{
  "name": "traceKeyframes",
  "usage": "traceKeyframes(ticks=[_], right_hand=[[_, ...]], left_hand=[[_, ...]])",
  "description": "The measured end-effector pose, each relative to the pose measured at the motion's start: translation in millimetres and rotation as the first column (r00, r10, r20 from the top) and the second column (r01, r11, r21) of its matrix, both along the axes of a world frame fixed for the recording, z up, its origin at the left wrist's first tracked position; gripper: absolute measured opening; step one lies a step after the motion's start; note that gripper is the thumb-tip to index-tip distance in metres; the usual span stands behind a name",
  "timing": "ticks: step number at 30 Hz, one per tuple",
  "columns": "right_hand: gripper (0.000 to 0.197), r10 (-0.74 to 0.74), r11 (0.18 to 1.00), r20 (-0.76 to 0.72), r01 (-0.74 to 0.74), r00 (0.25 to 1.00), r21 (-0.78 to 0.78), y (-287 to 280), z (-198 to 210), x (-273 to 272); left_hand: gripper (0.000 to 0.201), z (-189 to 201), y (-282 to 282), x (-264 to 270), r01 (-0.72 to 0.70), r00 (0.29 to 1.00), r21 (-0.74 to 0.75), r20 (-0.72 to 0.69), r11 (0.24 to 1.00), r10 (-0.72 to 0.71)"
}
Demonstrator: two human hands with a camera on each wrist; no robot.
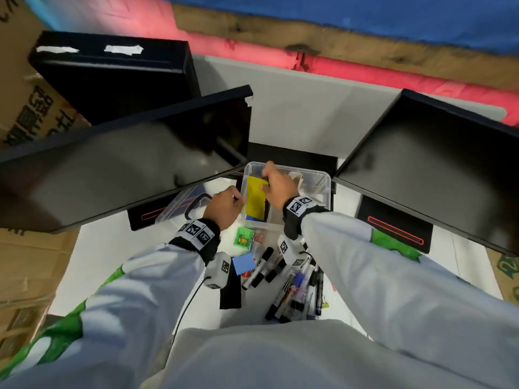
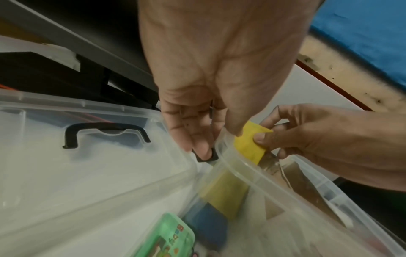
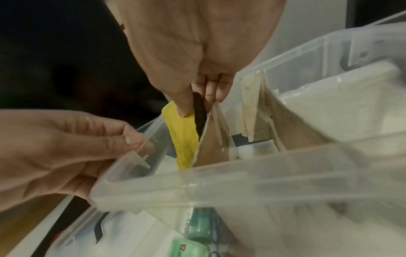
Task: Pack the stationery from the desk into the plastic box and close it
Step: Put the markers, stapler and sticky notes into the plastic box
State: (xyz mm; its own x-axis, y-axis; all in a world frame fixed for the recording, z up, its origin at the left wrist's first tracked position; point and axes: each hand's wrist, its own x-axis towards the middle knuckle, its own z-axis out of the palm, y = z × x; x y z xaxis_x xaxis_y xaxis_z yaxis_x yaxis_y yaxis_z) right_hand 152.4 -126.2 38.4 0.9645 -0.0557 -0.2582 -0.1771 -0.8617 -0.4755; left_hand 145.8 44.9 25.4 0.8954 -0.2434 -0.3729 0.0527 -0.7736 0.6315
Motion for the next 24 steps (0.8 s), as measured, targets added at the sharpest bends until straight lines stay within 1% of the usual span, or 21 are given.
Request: traceKeyframes(ticks=[1,2,4,5,6,7,9,10,11,13,15,16,17,18,19,20,21,22,23,24], right_hand=[[0.023,0.011,0.999,-0.014,-0.011,1.0,-0.033,0.4,-1.9,1.5],[0.022,0.018,0.999,-0.023,-0.019,1.0,-0.03,0.1,-1.3,3.5],[0.02,0.055,0.998,-0.028,-0.055,0.998,-0.014,-0.2,2.5,7.8],[0.019,0.086,0.995,-0.021,-0.086,0.996,-0.042,-0.4,3.9,9.5],[0.018,0.126,0.986,-0.003,-0.126,0.992,-0.108,-0.6,3.7,10.1],[0.019,0.174,0.963,0.019,-0.166,0.985,-0.212,-0.5,3.2,10.0],[0.024,0.282,0.866,0.017,-0.246,0.959,-0.435,2.0,3.9,8.6],[0.026,0.331,0.807,-0.01,-0.289,0.943,-0.514,4.4,3.6,8.6],[0.028,0.364,0.764,-0.05,-0.329,0.93,-0.555,7.0,2.6,8.3],[0.033,0.374,0.716,-0.171,-0.401,0.912,-0.571,12.1,4.4,6.6],[0.037,0.379,0.647,-0.308,-0.488,0.872,-0.586,19.8,7.4,3.0],[0.039,0.389,0.608,-0.346,-0.52,0.854,-0.6,23.3,11.9,-0.2],[0.041,0.395,0.601,-0.344,-0.523,0.852,-0.605,26.9,19.2,-4.6],[0.043,0.392,0.622,-0.318,-0.504,0.863,-0.599,29.9,26.1,-7.7],[0.043,0.389,0.669,-0.254,-0.461,0.885,-0.583,31.5,33.1,-11.2],[0.041,0.394,0.722,-0.157,-0.411,0.905,-0.556,31.6,36.3,-15.3],[0.037,0.419,0.764,-0.036,-0.374,0.907,-0.526,30.7,36.9,-21.6],[0.034,0.44,0.807,0.091,-0.349,0.893,-0.477,30.6,37.5,-30.8],[0.029,0.458,0.842,0.197,-0.353,0.867,-0.408,31.5,33.0,-43.4],[0.024,0.477,0.861,0.27,-0.382,0.837,-0.336,33.9,26.0,-59.4]], left_hand=[[0.016,-3.9,0.2,0.8,-0.014,1.0,-0.01,-0.002,1.0,0.014],[0.018,-4.4,0.5,0.6,-0.022,1.0,-0.014,-0.008,1.0,0.022],[0.018,-5.7,1.8,0.9,-0.026,1.0,-0.004,0.017,1.0,0.026],[0.018,-7.1,1.9,0.8,-0.028,0.999,0.008,0.039,1.0,0.028],[0.018,-7.8,2.1,0.3,-0.029,0.998,0.019,0.054,0.999,0.028],[0.017,-9.4,2.2,0.2,-0.025,0.998,0.027,0.064,0.999,0.023],[0.018,-11.7,1.2,-0.5,-0.025,0.998,0.022,0.061,0.999,0.024],[0.018,-12.1,0.1,-0.7,-0.023,0.998,0.012,0.053,1.0,0.023],[0.018,-12.7,-0.9,-0.9,-0.021,0.999,0.002,0.048,1.0,0.021],[0.018,-13.6,-1.4,-2.2,-0.022,0.998,-0.03,0.053,0.999,0.024],[0.016,-12.9,4.7,-7.0,-0.048,0.998,-0.126,0.036,0.991,0.053],[0.016,-15.6,11.2,-10.1,-0.06,0.997,-0.164,0.03,0.985,0.066],[0.015,-18.5,19.3,-14.1,-0.064,0.997,-0.172,0.04,0.983,0.071],[0.013,-21.8,29.1,-18.9,-0.066,0.996,-0.159,0.056,0.985,0.075],[0.011,-26.7,39.7,-24.1,-0.06,0.995,-0.139,0.072,0.989,0.071],[0.01,-30.2,49.7,-31.2,-0.033,0.996,-0.117,0.074,0.993,0.042],[0.011,-35.6,59.5,-39.6,0.027,0.998,-0.082,0.054,0.996,-0.022],[0.009,-38.7,67.4,-48.6,0.112,0.994,-0.031,0.007,0.993,-0.112],[0.014,-43.5,73.2,-58.5,0.22,0.974,0.028,-0.067,0.975,-0.218],[0.035,-47.8,76.2,-69.0,0.329,0.937,0.092,-0.157,0.94,-0.313]])
